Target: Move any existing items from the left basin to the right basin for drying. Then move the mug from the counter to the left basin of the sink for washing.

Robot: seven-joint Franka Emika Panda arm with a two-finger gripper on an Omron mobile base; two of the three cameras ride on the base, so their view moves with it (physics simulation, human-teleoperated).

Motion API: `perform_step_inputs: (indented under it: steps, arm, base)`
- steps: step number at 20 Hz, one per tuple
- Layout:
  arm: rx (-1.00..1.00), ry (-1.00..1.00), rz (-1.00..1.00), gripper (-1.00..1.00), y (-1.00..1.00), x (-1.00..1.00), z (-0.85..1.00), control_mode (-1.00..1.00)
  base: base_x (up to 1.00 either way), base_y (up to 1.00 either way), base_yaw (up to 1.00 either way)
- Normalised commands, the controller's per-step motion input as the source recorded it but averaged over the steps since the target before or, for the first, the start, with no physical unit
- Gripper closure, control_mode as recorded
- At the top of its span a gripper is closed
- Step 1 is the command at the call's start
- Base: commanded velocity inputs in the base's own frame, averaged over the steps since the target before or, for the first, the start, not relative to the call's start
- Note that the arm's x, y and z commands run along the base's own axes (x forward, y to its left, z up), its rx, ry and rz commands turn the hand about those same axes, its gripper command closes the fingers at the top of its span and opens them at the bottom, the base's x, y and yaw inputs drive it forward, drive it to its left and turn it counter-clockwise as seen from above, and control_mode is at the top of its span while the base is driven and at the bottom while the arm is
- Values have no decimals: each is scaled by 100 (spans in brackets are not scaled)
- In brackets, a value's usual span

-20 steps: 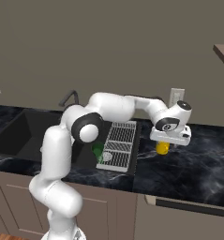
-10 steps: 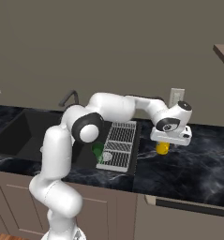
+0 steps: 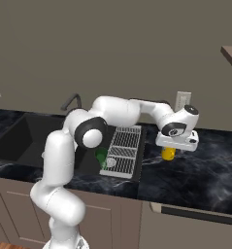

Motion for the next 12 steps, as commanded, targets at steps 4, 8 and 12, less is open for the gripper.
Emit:
perform_step_inputs:
  steps: [4, 8, 12]
  arm:
    - [0, 0, 0, -100, 0, 3, 0, -100]
    - [0, 0, 0, -100, 0, 3, 0, -100]
    - [0, 0, 0, -100, 0, 1, 0, -100]
  base:
    - [0, 0, 0]
    - [0, 0, 0]
    - [0, 0, 0]
